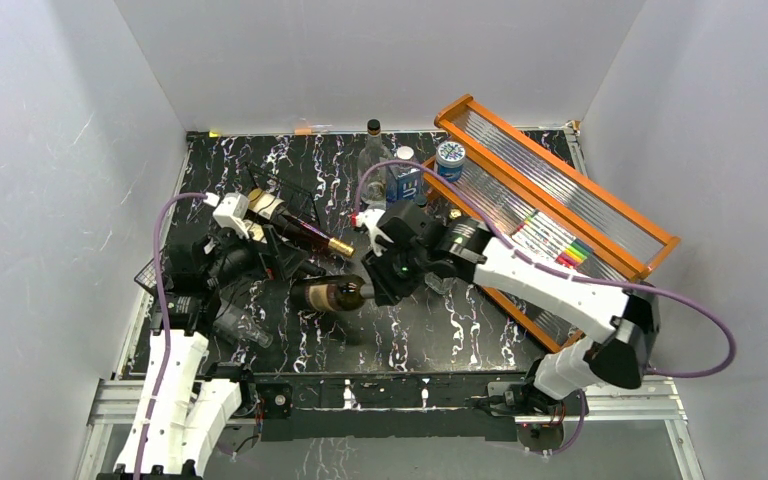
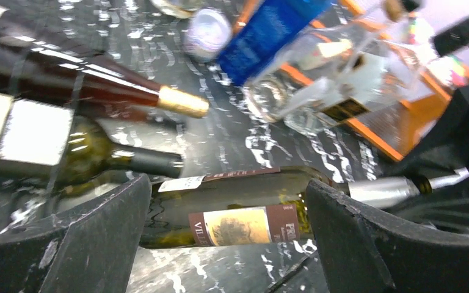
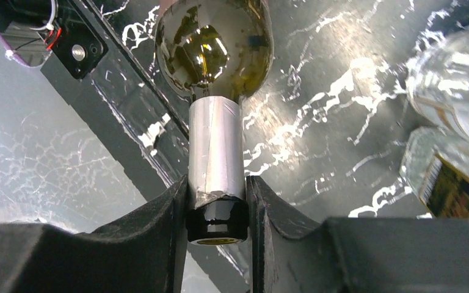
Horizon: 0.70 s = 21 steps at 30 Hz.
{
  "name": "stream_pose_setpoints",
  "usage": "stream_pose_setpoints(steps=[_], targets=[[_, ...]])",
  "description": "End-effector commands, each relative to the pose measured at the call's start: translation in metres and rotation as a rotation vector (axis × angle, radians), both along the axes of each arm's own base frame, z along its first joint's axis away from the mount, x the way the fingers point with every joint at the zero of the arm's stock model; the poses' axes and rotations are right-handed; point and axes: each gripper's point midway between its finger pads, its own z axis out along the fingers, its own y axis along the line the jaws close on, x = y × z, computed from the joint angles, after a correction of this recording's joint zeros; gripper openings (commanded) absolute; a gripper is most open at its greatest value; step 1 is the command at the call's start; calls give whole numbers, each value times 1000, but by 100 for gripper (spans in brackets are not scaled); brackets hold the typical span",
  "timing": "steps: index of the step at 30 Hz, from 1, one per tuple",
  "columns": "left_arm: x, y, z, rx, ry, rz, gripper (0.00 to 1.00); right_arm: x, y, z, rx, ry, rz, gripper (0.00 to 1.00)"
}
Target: Take the wine bottle off the wine rack
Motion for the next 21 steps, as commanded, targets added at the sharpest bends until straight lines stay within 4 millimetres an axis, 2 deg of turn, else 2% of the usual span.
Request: stream_pose_setpoints(steps=[1,5,8,11,17,21], targets=[[-17,-41,25,-162,-72,-240,96,-2,-34,23,-5,-54,-70,0],[-25,-60,29,-152,-111,-334,97,-10,-50,31,-2,-55,-76,0],[-34,-84,28,-97,-157,-403,98,-11,-61,35,-18,-66,-100,0],[-47,-115,21,-33,-180,-493,98,-13,-68,42,-11,-78,-117,0],[-60,-165,-8,204,-270,-601,98,-18,-77,56,11,-81,-129,0],[-66,-191,-12,336,-381,-647,98,-23,-84,58,1,-73,-132,0]])
